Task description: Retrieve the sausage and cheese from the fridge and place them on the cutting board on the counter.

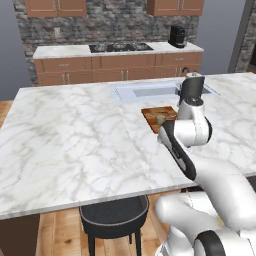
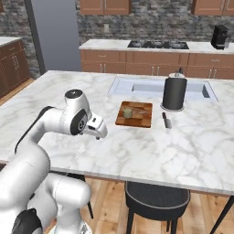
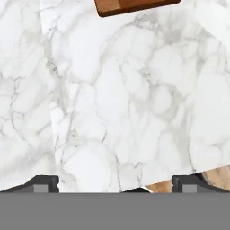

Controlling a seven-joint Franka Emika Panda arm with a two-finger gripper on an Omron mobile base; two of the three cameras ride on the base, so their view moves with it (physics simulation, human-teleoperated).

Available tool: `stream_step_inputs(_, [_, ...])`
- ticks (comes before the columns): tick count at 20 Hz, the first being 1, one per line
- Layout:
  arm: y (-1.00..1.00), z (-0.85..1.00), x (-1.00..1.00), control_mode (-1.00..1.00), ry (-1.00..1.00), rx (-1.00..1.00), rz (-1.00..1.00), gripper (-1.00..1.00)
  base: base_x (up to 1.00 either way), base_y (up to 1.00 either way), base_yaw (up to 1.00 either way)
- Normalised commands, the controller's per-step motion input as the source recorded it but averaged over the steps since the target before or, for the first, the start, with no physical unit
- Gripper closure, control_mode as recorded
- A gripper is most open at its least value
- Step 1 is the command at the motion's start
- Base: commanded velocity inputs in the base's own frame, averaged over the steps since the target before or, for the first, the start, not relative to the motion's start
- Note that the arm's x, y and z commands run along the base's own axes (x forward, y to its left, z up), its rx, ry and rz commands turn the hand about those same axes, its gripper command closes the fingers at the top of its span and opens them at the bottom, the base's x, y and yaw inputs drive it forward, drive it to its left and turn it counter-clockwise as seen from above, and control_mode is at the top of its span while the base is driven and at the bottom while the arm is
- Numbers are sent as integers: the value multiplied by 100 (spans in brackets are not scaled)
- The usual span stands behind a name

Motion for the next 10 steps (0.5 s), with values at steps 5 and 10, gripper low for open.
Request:
stream_step_inputs(5, [12, 5, -99, -100, 0, -1, 0, -100, 0, 0, 0])
stream_step_inputs(10, [24, 0, -68, -100, 0, 0, 5, -100, 0, 0, 0])
